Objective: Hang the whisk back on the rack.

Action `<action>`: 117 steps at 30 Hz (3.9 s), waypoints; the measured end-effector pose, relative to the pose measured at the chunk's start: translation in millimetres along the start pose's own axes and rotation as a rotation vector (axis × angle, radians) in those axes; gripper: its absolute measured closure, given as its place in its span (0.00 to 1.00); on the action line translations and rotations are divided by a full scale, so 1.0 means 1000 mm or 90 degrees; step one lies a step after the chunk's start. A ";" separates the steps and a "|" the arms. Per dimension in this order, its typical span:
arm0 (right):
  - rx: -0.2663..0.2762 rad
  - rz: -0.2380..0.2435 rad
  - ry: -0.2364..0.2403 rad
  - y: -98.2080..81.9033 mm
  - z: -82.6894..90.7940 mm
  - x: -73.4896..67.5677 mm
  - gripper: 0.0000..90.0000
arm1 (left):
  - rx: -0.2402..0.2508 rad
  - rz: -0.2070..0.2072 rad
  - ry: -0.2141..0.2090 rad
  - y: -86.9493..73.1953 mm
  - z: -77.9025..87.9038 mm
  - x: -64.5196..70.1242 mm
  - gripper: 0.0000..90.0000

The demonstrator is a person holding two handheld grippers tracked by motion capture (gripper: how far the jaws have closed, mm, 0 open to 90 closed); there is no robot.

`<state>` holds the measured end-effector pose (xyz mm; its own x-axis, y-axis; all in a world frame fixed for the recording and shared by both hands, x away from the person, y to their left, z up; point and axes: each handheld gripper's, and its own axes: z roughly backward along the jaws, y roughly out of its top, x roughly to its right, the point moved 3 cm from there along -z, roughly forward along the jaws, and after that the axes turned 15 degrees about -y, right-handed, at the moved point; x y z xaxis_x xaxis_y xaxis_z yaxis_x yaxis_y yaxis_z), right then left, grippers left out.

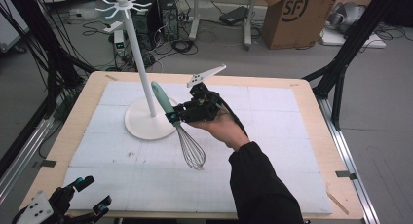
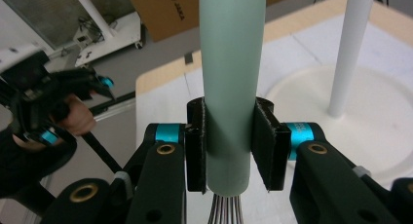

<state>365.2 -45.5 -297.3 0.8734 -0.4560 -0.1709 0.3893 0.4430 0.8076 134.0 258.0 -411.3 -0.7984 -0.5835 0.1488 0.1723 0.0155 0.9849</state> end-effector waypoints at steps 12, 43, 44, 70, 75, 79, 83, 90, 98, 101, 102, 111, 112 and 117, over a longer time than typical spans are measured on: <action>0.058 0.006 0.040 0.044 0.014 -0.003 0.77 | 0.000 0.002 0.001 -0.001 0.002 -0.001 0.23; 0.119 0.013 0.102 0.128 0.012 0.003 0.77 | 0.004 0.027 0.009 -0.007 0.005 -0.008 0.23; 0.119 0.011 0.105 0.130 0.012 0.003 0.77 | 0.004 0.028 0.010 -0.008 0.006 -0.008 0.23; 0.124 -0.010 0.134 0.137 -0.006 0.026 0.77 | 0.000 0.037 0.015 -0.009 0.004 -0.011 0.23; 0.126 -0.013 0.140 0.136 -0.012 0.031 0.77 | -0.001 0.037 0.016 -0.010 0.004 -0.012 0.23; 0.129 -0.014 0.146 0.137 -0.016 0.033 0.77 | 0.000 0.039 0.019 -0.009 0.004 -0.012 0.23; 0.132 -0.018 0.152 0.140 -0.019 0.036 0.77 | 0.001 0.039 0.020 -0.010 0.004 -0.012 0.23; 0.134 -0.020 0.150 0.140 -0.023 0.038 0.77 | 0.002 0.037 0.023 -0.009 0.005 -0.012 0.23; 0.138 -0.006 0.134 0.140 -0.023 0.037 0.77 | 0.006 0.035 0.024 -0.009 0.007 -0.011 0.23; 0.139 -0.002 0.127 0.139 -0.022 0.037 0.77 | 0.006 0.034 0.024 -0.009 0.007 -0.011 0.23; 0.143 -0.001 0.124 0.139 -0.022 0.038 0.76 | 0.007 0.033 0.023 -0.009 0.007 -0.011 0.23; 0.137 -0.032 0.099 0.134 -0.023 0.044 0.60 | 0.008 0.032 0.022 -0.009 0.007 -0.010 0.23; 0.139 -0.030 0.100 0.134 -0.023 0.043 0.60 | 0.005 0.032 0.021 -0.009 0.007 -0.010 0.23; 0.138 -0.026 0.072 0.127 -0.017 0.044 0.49 | 0.004 0.031 0.017 -0.009 0.004 -0.009 0.23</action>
<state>458.2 3.7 -212.1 0.8899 -0.3759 -0.2583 0.3642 0.2447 0.8986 137.0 266.6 -421.0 -0.7740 -0.6029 0.1937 0.2063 0.0492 0.9773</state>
